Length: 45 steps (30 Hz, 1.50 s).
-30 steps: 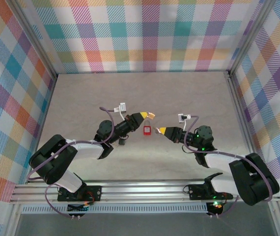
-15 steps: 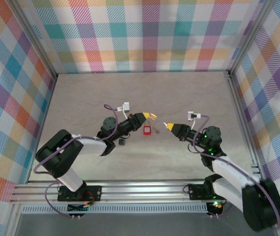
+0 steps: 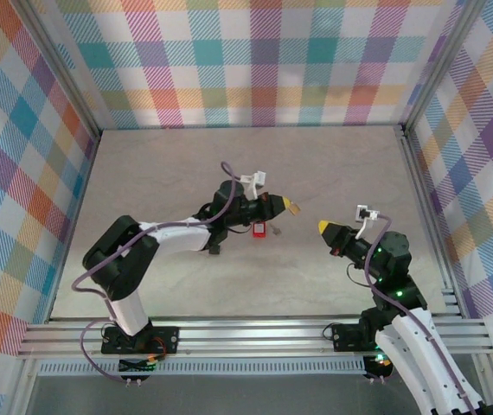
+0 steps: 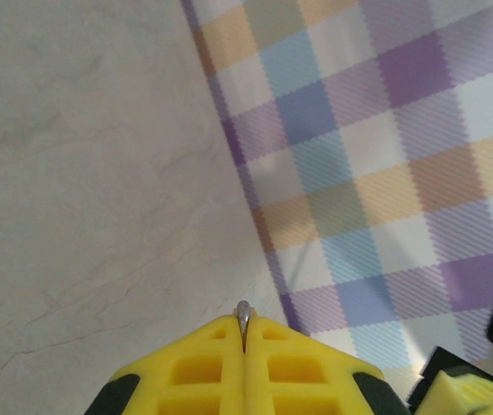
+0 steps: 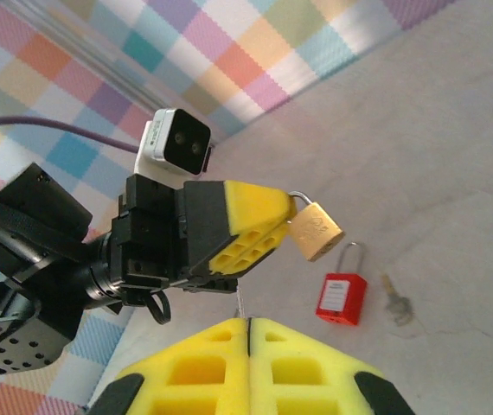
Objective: Lock with the key
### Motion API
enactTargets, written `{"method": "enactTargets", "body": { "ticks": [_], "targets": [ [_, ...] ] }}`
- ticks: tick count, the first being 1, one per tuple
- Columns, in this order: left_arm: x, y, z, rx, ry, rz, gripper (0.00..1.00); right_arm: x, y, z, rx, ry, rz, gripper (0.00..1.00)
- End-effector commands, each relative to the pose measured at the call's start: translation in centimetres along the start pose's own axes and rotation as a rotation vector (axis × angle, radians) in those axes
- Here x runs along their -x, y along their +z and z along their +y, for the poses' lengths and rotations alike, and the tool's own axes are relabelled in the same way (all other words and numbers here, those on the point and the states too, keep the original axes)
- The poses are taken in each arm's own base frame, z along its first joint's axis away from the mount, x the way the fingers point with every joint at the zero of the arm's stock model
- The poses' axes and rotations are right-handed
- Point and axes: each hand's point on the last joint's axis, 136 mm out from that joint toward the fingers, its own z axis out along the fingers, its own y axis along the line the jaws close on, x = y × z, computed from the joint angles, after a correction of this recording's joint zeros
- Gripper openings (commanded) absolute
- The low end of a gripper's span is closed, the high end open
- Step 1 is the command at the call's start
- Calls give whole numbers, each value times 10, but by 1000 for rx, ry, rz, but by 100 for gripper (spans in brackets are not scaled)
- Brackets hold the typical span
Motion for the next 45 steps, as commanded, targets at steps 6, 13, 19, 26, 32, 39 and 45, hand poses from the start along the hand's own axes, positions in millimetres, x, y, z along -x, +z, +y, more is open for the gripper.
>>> {"method": "enactTargets", "body": {
  "ticks": [6,13,19,26,32,39,45],
  "targets": [
    [-44,39,45,190,-9,204,0,1,-13,-5,-57,-27,-13,0],
    [-55,58,64,282,-11,280,0,0,-17,-1,-43,-33,-10,0],
    [-63,66,83,389,9,329,0,0,-20,1,-43,-43,-16,0],
    [-69,72,100,476,24,373,0,0,-19,3,-31,-42,-12,0],
    [-74,75,111,522,28,393,0,0,-19,3,-27,-35,-11,0],
    [-74,77,118,553,32,403,0,-2,-16,4,-19,-20,2,0],
    [-70,75,118,572,59,397,2,-5,-13,-2,-27,7,13,0]
  ]
}}
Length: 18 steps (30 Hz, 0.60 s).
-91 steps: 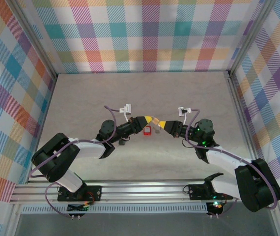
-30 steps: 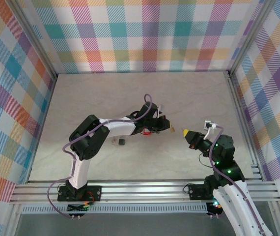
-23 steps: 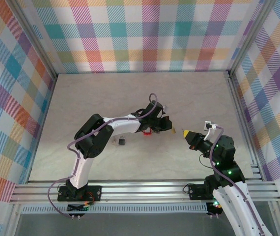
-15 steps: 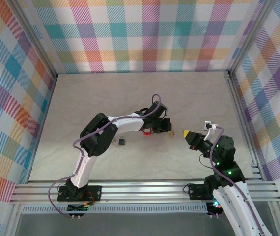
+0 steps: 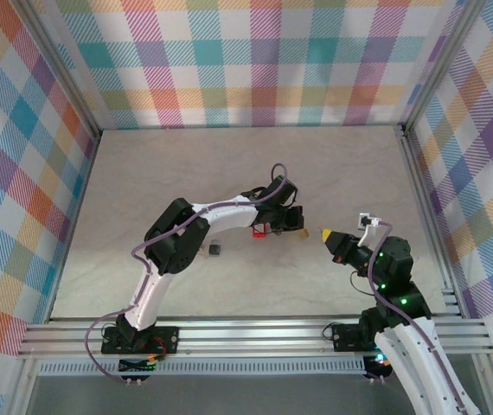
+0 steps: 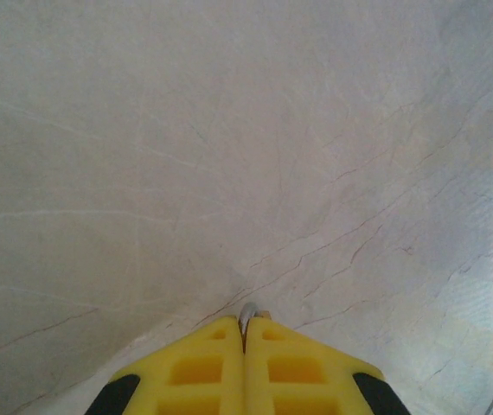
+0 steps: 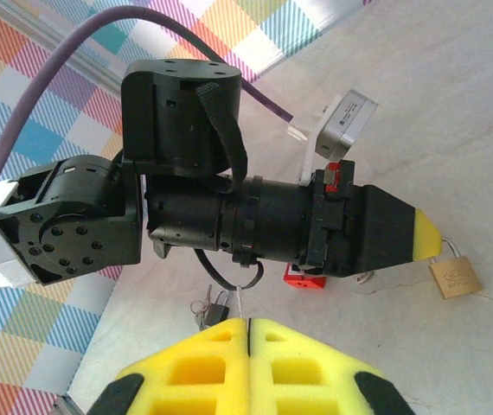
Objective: Lock with the key
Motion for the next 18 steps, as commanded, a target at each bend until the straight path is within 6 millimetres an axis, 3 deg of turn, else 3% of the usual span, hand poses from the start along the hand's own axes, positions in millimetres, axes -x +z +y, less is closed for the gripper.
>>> {"method": "enactTargets", "body": {
  "ticks": [1,8,12,18],
  "targets": [
    [-11,8,15,78,21,31,5,8,0,10,38,3,-22,0],
    [-7,3,15,105,39,32,28,5,3,4,22,30,-13,0],
    [1,-2,11,107,56,18,30,4,3,2,17,35,-10,0],
    [34,-35,-9,89,108,-79,41,0,11,-12,-35,64,10,0]
  ]
}}
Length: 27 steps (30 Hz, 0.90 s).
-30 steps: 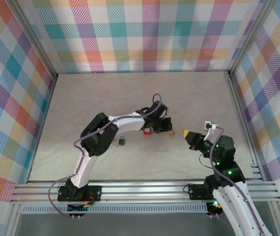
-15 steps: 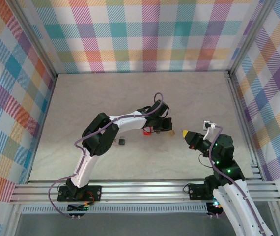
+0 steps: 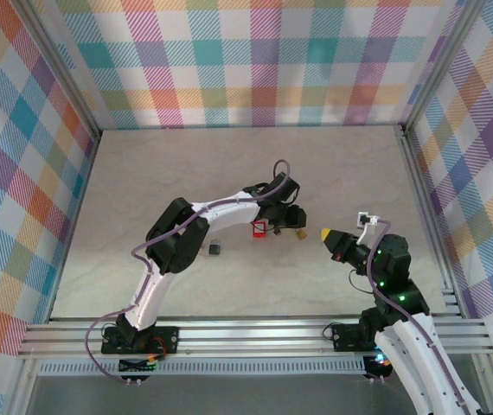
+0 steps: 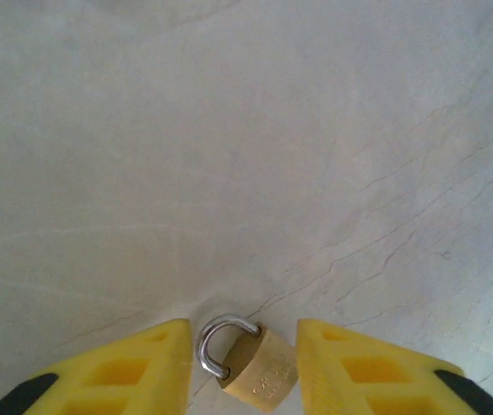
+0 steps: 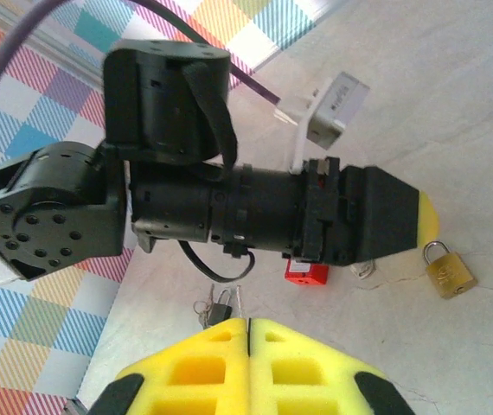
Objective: Lock with the key
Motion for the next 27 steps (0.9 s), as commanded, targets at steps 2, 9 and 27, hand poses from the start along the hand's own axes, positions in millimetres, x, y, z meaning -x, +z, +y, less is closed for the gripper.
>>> {"method": "enactTargets", "body": {
  "ticks": [2,9,27],
  "targets": [
    [36,-47,-20,-2,70,-120,46,0,9,-15,-52,32,8,0],
    [57,-123,-43,-16,149,-292,62,-4,31,-39,-145,75,72,0],
    [-3,-277,-29,-40,164,-570,100,3,81,-83,-331,104,188,0]
  ]
}}
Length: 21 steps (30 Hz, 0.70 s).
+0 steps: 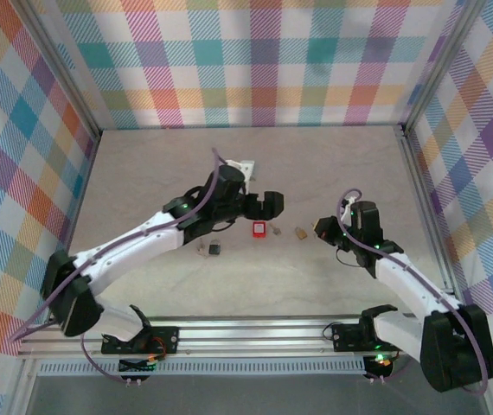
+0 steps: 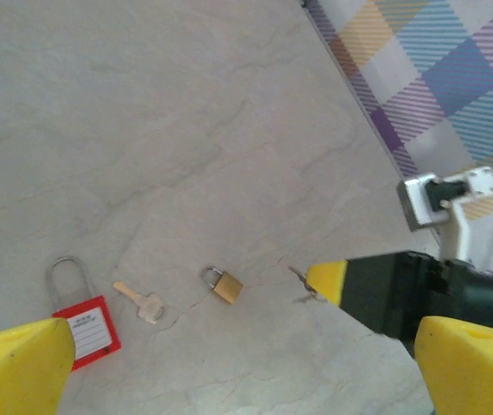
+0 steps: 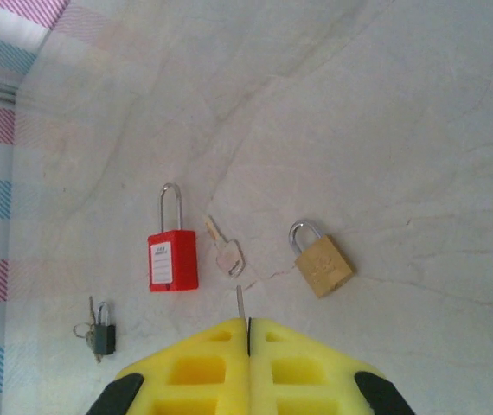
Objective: Lock with the key
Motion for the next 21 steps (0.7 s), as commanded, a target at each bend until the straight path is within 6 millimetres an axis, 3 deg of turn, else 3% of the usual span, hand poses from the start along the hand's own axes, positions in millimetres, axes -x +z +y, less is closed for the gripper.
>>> {"method": "enactTargets", "body": {
  "ticks": [1,6,11,21],
  "targets": [
    [11,-42,1,16,0,-106,100,16,7,2,-16,-34,-22,0],
    [6,-85,23,75,-5,-168,100,18,23,-6,-69,-59,25,0],
    [1,-115,45,159,21,-206,100,16,36,-11,-79,-61,60,0],
    [-6,-149,68,214,26,-288,100,12,54,-24,-116,-66,106,0]
  ]
}}
